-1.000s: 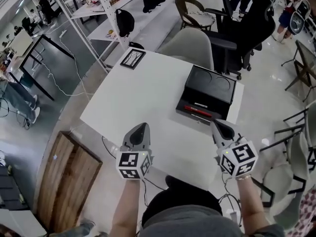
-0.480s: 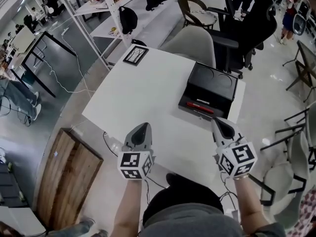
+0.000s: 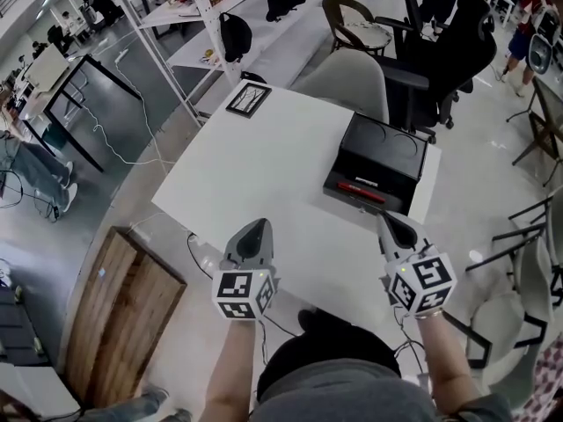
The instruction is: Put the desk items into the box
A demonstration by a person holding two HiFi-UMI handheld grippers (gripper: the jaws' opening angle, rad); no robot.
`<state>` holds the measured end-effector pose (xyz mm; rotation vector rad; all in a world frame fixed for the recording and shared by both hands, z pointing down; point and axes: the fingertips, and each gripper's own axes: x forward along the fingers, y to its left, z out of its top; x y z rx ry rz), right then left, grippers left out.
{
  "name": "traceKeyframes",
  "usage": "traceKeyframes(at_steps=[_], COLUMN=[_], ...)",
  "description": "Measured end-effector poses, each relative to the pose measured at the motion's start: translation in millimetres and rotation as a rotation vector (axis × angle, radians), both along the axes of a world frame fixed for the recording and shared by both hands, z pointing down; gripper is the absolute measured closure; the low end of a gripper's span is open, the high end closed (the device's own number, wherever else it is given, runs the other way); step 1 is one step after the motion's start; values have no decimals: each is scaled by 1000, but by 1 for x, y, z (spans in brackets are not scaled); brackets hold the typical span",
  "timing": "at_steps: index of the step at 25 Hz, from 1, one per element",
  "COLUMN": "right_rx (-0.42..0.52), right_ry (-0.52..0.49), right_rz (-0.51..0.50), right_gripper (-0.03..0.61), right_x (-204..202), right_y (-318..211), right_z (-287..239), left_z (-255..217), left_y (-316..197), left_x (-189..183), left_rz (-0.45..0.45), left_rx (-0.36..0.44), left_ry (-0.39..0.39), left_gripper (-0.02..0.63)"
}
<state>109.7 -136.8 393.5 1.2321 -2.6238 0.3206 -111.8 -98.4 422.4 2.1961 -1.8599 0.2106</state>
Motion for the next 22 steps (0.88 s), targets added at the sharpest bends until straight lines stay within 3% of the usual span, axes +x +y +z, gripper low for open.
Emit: traceKeyframes(at_steps=[22], right_rx=[-29], right_ry=[-40], right_rz=[25], right_gripper=[577], right_x=[3], right_y=[-5], right_z=[7], left_z=[1], left_y=[0], left_x=[2], left_rz=[-5], left_rx=[0], left_ry=[6], left_gripper=[607])
